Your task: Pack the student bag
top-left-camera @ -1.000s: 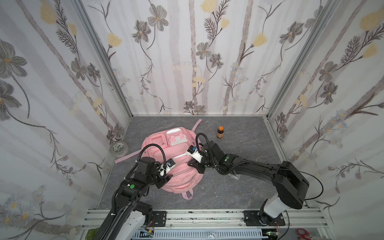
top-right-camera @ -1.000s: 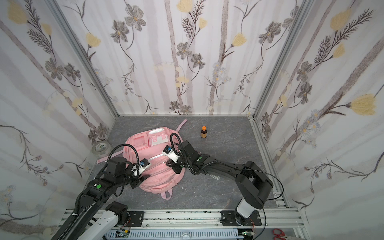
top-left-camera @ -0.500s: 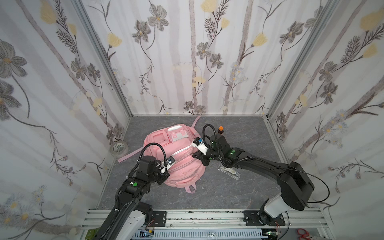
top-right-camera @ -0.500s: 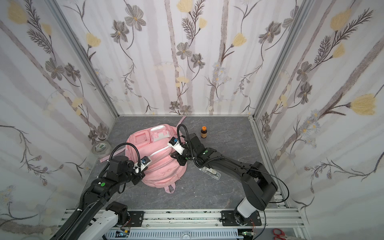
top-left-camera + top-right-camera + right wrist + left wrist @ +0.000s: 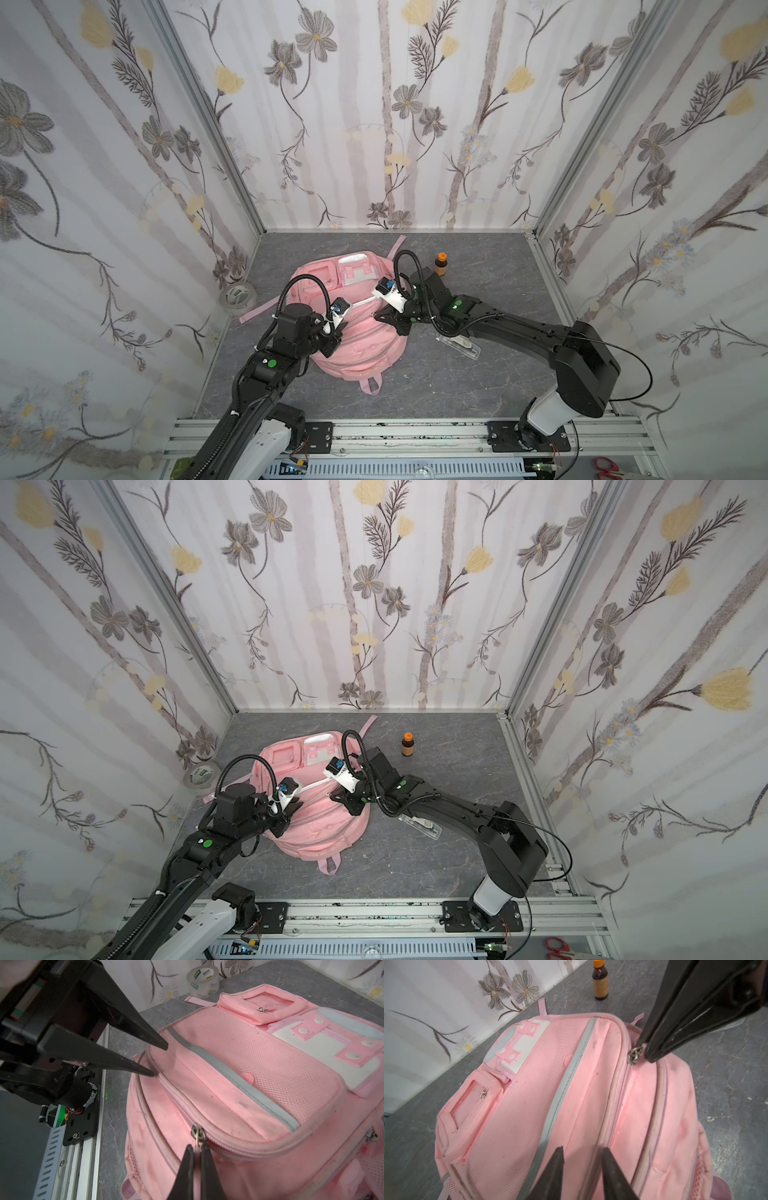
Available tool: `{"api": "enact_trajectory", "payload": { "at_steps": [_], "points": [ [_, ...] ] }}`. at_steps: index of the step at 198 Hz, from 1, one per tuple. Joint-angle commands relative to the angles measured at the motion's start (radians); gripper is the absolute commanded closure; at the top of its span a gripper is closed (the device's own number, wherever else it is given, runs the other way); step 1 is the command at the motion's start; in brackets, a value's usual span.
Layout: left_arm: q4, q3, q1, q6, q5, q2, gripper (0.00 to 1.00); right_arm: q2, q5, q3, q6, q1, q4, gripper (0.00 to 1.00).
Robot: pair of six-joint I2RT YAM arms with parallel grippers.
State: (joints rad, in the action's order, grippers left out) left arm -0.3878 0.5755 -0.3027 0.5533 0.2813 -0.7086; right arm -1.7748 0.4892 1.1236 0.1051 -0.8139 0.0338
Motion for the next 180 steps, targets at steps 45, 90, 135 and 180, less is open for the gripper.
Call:
{"api": "enact_trajectory", "payload": {
  "at_steps": [45,90,135,180],
  "points": [
    [-0.085,0.007,0.071,0.143,0.079,-0.049,0.5,-0.011,0.021,0.007,0.033,0.053,-0.005,1.0],
    [0.027,-0.027,0.071,0.173,0.028,-0.092,0.57,-0.011,0.035,0.01,0.04,0.059,0.006,1.0],
    [0.086,-0.043,0.073,0.158,0.03,-0.113,1.0,-0.012,0.048,0.026,0.054,0.061,0.031,1.0],
    [0.137,0.02,0.052,-0.07,0.115,-0.095,1.0,-0.025,0.014,0.071,0.018,0.01,0.04,1.0]
  ]
}}
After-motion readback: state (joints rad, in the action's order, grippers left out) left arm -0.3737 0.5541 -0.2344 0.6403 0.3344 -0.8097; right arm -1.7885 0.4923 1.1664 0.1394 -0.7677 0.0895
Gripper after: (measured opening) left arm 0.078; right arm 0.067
